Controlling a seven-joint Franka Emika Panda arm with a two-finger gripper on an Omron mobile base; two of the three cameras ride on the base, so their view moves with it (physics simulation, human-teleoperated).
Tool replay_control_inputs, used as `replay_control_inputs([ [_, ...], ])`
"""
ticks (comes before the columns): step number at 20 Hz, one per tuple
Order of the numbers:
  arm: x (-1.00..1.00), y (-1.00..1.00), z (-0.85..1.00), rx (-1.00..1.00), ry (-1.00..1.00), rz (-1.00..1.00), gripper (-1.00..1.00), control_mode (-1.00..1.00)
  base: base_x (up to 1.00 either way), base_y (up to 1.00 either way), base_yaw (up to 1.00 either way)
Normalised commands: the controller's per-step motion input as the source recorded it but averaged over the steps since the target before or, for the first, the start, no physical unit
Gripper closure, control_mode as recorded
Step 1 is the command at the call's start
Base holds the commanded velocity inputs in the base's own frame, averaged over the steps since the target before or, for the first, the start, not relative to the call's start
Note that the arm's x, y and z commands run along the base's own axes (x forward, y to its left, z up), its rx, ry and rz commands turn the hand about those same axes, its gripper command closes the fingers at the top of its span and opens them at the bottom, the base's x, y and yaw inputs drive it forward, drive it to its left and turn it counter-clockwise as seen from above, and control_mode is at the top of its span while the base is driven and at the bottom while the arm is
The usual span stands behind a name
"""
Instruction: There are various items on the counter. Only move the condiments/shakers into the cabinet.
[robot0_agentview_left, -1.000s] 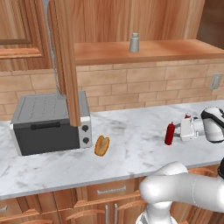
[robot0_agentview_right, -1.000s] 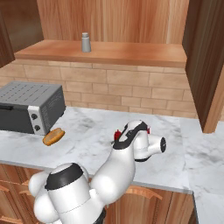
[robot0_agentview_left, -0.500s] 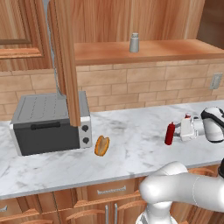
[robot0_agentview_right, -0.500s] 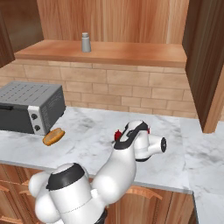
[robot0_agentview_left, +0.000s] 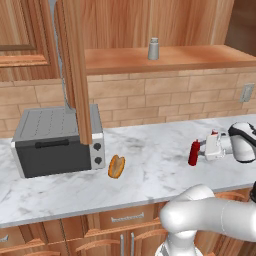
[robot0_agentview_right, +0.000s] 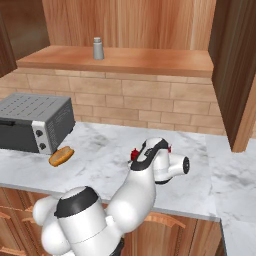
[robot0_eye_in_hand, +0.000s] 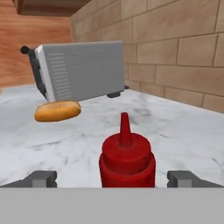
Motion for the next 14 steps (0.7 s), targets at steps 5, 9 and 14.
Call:
replay_control_inputs([
  [5,0.08,0.03,-0.07,0.0,0.0,-0.01,-1.0,-1.0,0.0,0.0,0.0],
  [9,0.06,0.09,-0.09,0.0,0.01,-0.01,-1.0,-1.0,0.0,0.0,0.0],
  [14,0.09,0.09,-0.05,0.0,0.02,0.0,-1.0,-1.0,0.0,0.0,0.0],
])
